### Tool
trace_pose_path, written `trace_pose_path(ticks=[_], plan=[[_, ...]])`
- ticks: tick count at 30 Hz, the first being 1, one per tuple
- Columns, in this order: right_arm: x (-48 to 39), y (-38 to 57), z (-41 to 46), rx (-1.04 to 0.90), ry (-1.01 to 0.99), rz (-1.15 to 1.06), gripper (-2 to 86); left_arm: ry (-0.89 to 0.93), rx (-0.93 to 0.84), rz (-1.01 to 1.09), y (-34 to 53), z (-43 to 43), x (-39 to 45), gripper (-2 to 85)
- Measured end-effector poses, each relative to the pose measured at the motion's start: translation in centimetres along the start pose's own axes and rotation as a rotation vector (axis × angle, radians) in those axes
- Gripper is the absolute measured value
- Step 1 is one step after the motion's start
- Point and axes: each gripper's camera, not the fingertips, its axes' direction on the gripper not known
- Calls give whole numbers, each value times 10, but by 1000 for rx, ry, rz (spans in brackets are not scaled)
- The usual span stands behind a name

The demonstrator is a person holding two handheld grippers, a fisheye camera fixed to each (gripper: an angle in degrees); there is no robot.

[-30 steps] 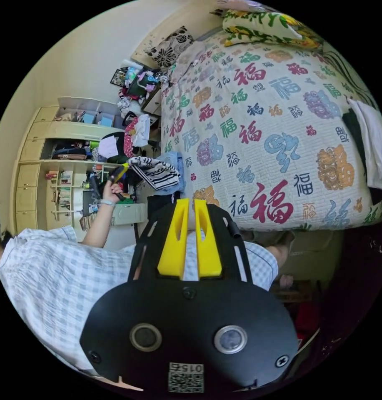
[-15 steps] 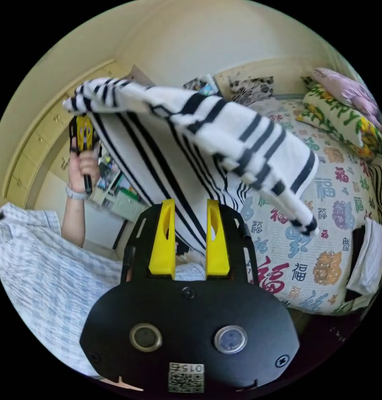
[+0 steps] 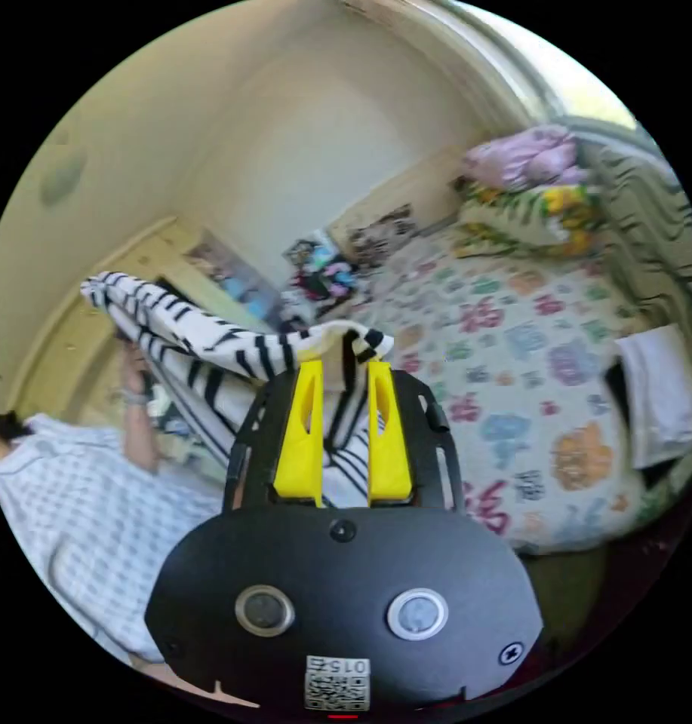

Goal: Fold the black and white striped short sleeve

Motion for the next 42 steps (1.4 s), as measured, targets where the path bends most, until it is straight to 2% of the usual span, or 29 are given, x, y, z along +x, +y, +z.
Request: trace_pose_path(ticks=[1,2,6,8,10,13,15,17,19,24,28,33,37,39,42], plan=[[1,4,10,-15,-173,-16,24,-6,-8,-4,-2,-2,0,-9],[-1,9,16,9,-268,-32,17,-12,-11,-9,-3,-3,-1,-9],[5,21,14,104,-362,-1,33,-16,4,-71,-1,-19,-6,-9],[13,27,16,0,-283,12,134,-10,16,-91,0,-25,-7,-9],[21,33,24,-70,-341,52,187,-11,8,-99,-1,-30,-6,-9],[6,31,43,-101,-335,-55,218,-19,-3,-103,-6,-32,-5,-9],[-13,23,66,-194,-313,-167,197,-20,2,-108,-10,-32,-6,-9],[-33,12,94,-302,-336,-295,68,-19,4,-115,-17,-32,-9,-9],[-36,5,96,-280,-384,-291,34,-69,20,-131,-27,-33,-15,-9],[-16,-7,51,-173,-312,-280,16,-118,117,-160,-45,-44,-38,-9],[12,-40,5,-158,-429,-275,8,-112,178,-243,-62,-33,-79,-9],[34,-84,-15,-226,-238,-280,3,-90,185,-314,-94,12,-132,-9],[57,-153,-43,-155,-53,-238,1,-224,199,-370,-136,56,-190,-9],[56,-188,-57,-148,21,-279,0,-243,231,-412,-151,74,-214,-9],[37,-233,-61,-229,176,-452,-1,-178,337,-400,-176,104,-235,-9]])
